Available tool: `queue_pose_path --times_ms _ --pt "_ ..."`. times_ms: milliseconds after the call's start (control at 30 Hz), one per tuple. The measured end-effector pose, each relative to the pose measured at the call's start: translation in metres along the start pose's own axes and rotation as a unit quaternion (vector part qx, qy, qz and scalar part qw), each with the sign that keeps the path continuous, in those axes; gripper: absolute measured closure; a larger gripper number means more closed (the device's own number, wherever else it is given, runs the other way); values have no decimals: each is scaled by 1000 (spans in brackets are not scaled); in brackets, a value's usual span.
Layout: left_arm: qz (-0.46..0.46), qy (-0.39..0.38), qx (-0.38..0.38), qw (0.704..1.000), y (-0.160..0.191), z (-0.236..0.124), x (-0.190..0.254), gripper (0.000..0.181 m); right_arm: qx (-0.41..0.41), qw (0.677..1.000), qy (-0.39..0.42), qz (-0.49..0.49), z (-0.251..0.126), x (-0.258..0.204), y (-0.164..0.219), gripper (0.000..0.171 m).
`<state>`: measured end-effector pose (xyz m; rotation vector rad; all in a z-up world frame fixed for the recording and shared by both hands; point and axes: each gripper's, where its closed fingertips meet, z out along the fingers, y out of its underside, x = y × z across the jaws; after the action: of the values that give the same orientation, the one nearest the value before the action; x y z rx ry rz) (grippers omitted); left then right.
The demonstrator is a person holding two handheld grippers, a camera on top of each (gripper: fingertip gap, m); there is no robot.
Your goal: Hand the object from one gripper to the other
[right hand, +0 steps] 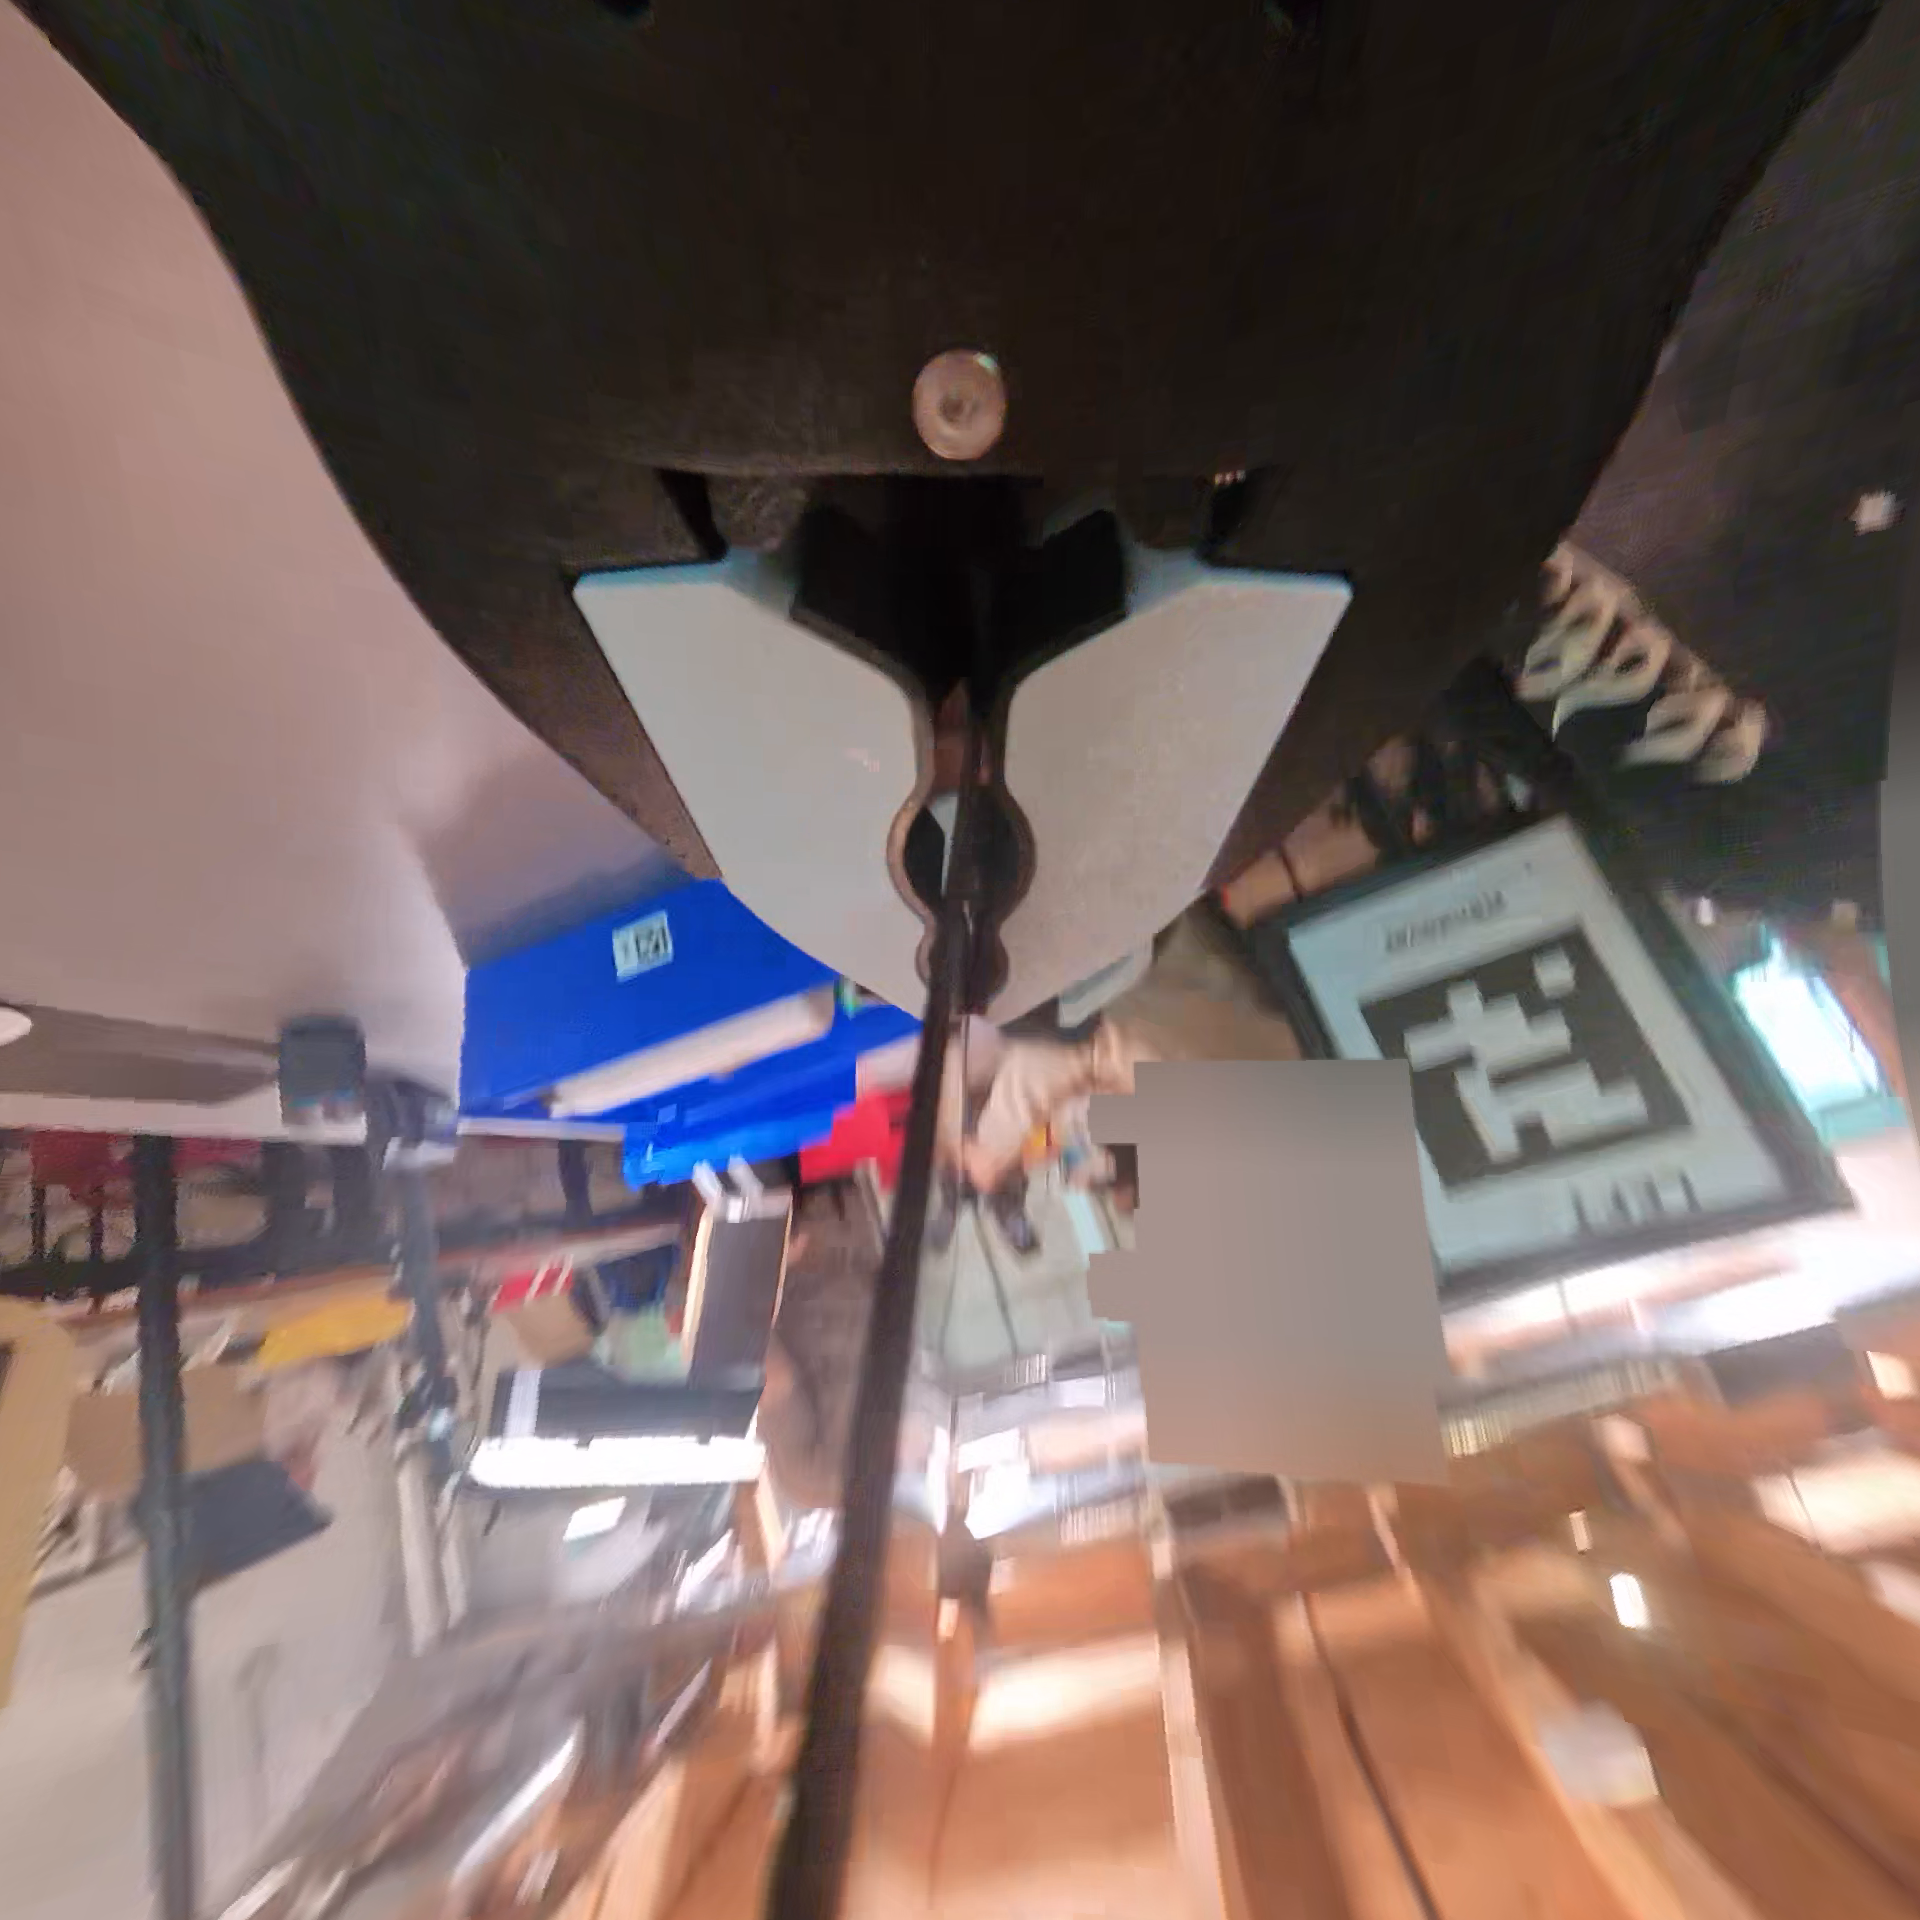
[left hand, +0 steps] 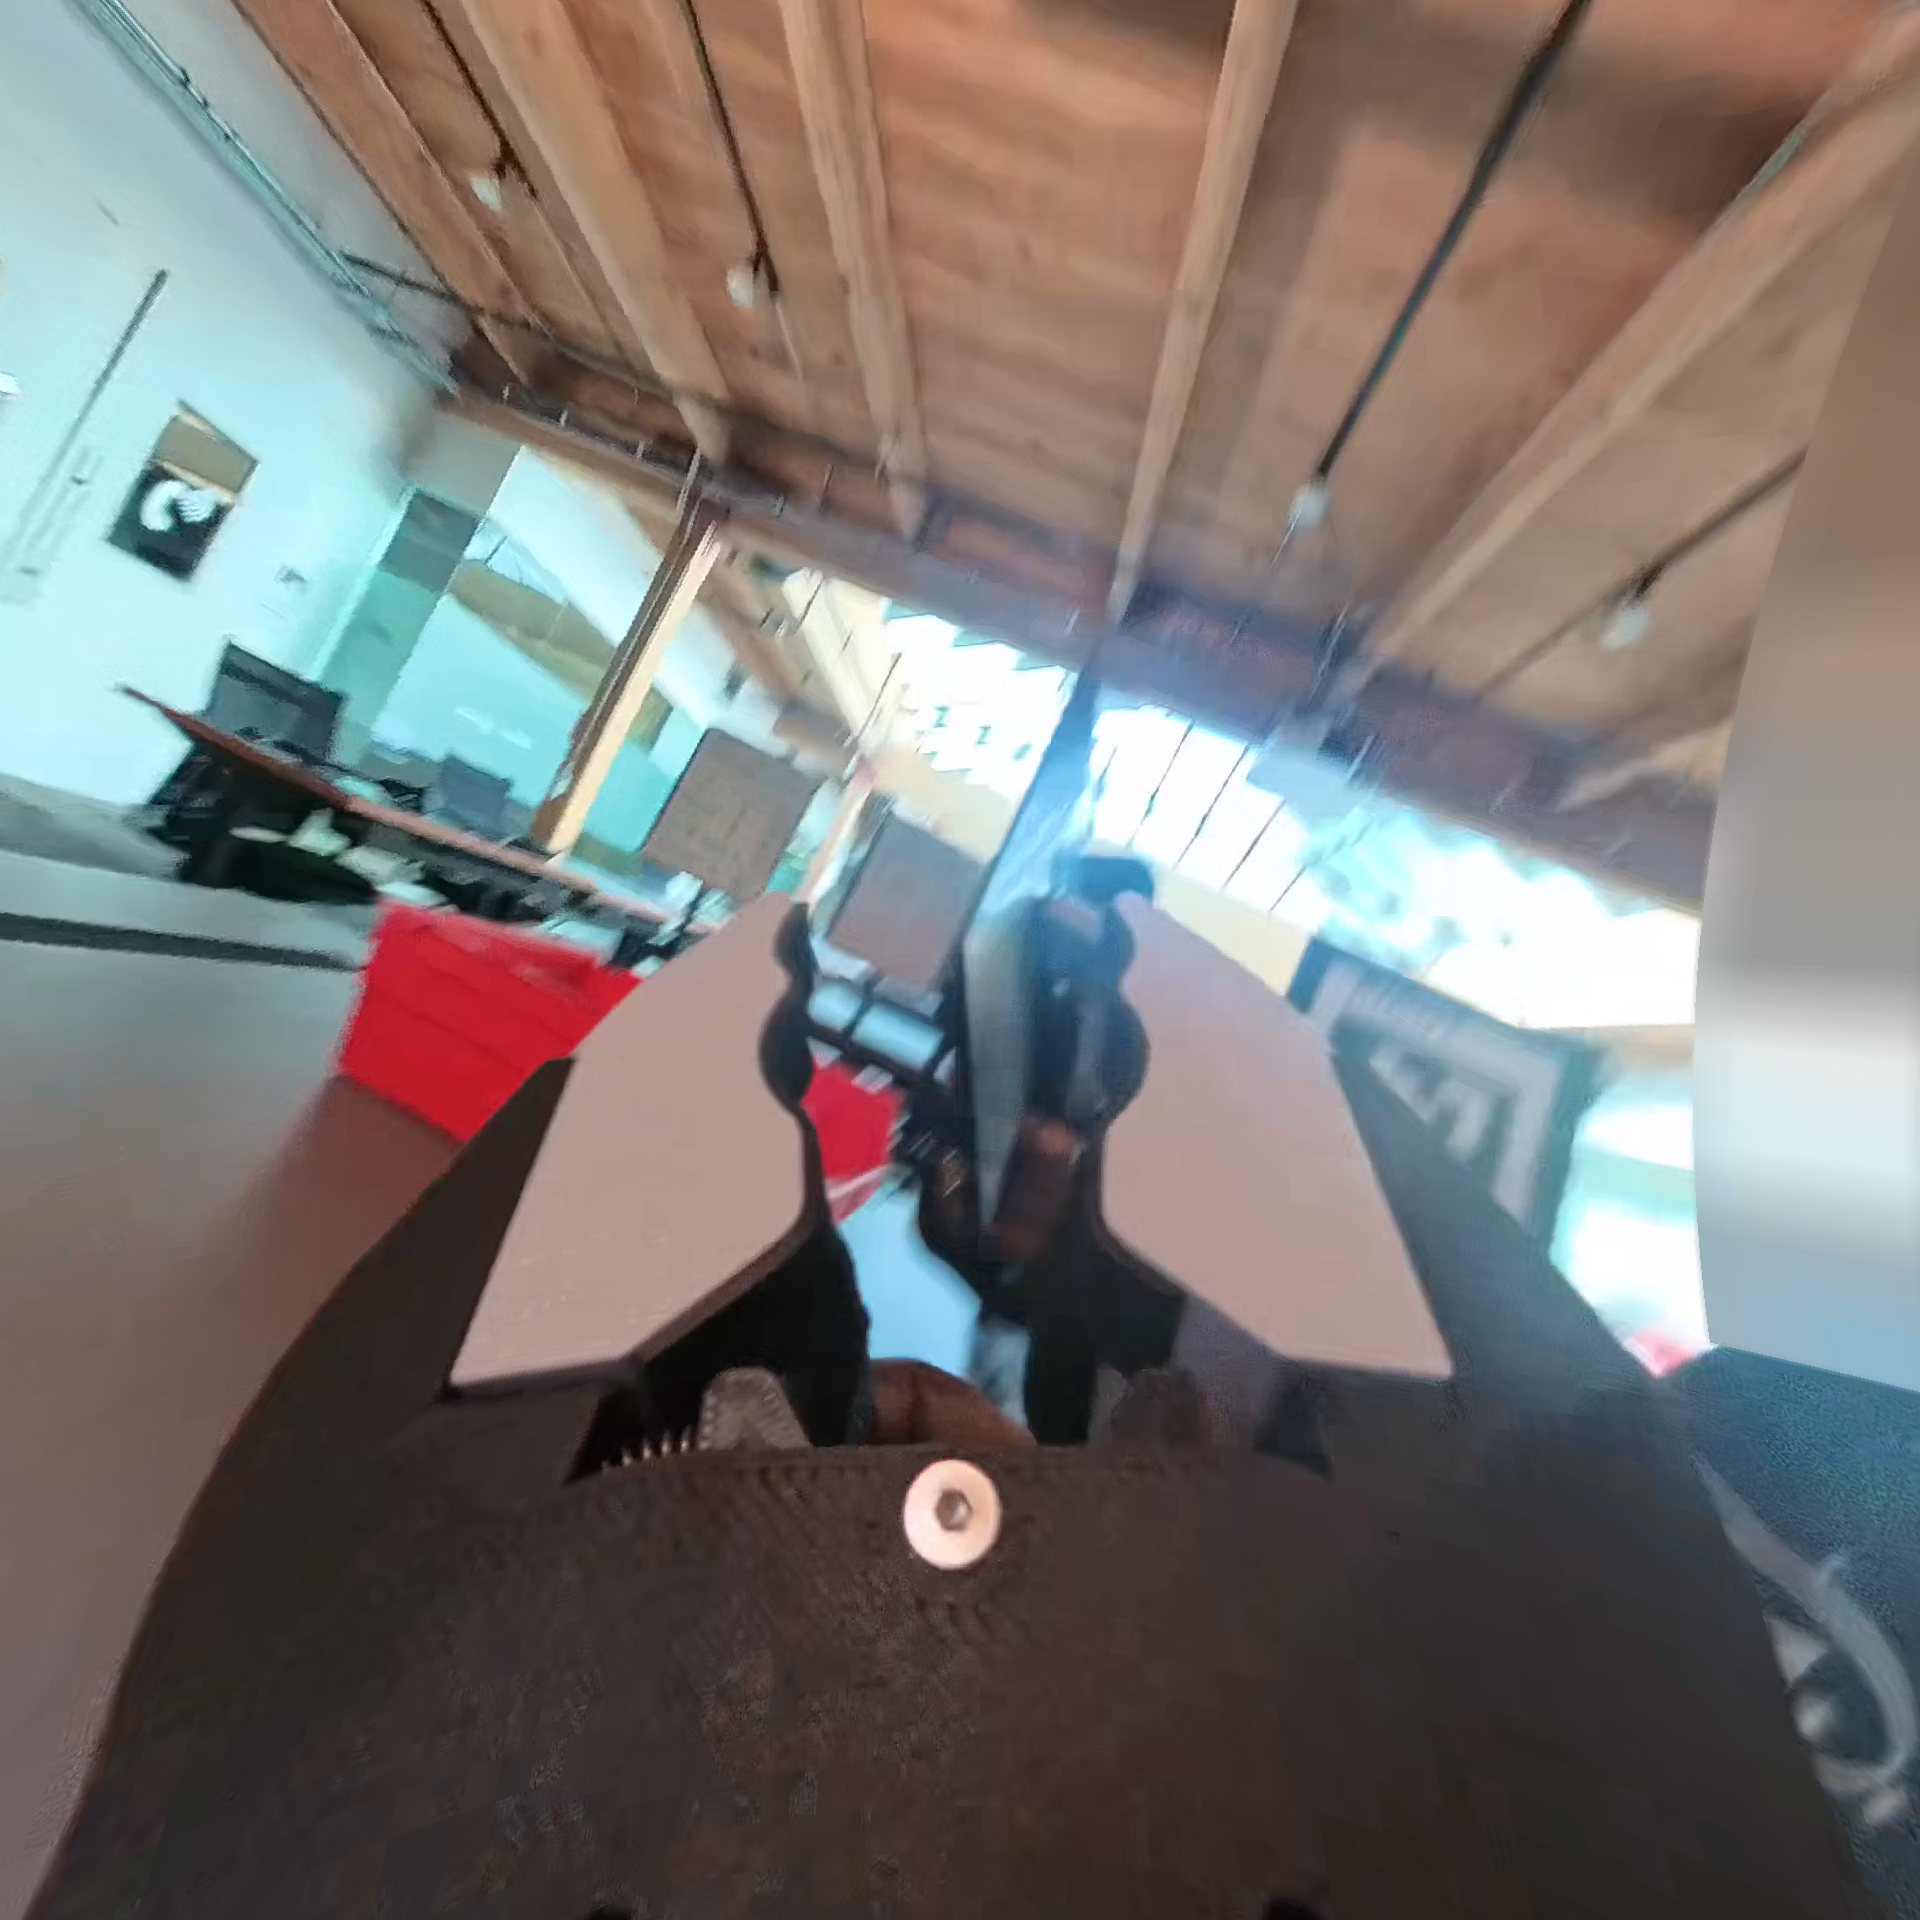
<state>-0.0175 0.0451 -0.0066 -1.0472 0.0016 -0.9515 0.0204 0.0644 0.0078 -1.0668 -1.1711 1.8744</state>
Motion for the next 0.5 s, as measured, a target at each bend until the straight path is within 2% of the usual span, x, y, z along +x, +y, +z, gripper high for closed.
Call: queue_pose_path --times_ms 67,133,233,367,467,500 --pt "98 -45 -77 991 11 -8 -9 109 -83 996 -10 -22 -8 -4 15 169" --pt "166 -75 -119 976 15 -14 -14 106 -164 986 3 -37 -15 0 33 170" --pt "165 -42 -148 974 29 -11 1 119 -251 967 0 -51 -21 1 59 169" --pt "120 -10 -201 972 56 -4 11 139 -306 951 -25 -38 -23 -6 80 169" --pt "115 11 -197 974 62 0 17 174 -332 942 -37 -45 -23 -11 90 169" --pt "109 17 -192 975 60 0 18 176 -332 941 -36 -49 -23 -11 89 167"
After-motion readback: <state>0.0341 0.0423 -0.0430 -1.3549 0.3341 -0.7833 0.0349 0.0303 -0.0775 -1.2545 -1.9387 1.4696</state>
